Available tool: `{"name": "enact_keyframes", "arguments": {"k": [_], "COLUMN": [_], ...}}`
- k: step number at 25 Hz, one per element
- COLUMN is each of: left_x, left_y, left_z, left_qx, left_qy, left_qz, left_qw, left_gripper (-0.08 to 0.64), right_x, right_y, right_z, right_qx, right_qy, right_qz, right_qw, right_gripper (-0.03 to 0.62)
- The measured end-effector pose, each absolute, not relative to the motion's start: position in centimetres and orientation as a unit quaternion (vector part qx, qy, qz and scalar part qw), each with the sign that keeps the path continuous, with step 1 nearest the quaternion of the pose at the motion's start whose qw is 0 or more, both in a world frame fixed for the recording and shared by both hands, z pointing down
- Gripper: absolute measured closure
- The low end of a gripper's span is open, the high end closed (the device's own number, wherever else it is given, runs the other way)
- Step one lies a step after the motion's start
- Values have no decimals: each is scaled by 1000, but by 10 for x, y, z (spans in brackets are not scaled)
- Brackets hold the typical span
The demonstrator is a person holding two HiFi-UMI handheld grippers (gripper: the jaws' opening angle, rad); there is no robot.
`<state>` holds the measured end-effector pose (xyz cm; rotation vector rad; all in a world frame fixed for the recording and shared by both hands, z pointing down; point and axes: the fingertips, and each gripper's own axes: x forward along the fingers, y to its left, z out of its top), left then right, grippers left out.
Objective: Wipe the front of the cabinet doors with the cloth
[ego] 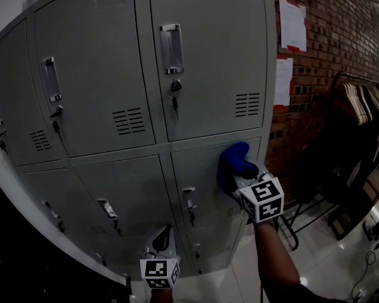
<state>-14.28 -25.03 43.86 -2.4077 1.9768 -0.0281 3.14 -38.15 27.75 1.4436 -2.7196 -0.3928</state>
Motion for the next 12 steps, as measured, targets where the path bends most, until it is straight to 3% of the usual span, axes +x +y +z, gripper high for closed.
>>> {"name": "enact_keyframes", "arguments": {"k": [12], "left_x": [-133], "left_y": [-245], "left_z": [439], "left_qx": [-775], "left_qy": [632], "left_qz": [-8], "left_qw": [13], "left_gripper": [546], "right_x": [89], "right_y": [-399], "right_z": [277], "right_qx": [509], "right_qy": [-851], "right_qz": [-125], "right_qw": [32], "right_gripper": [543]}}
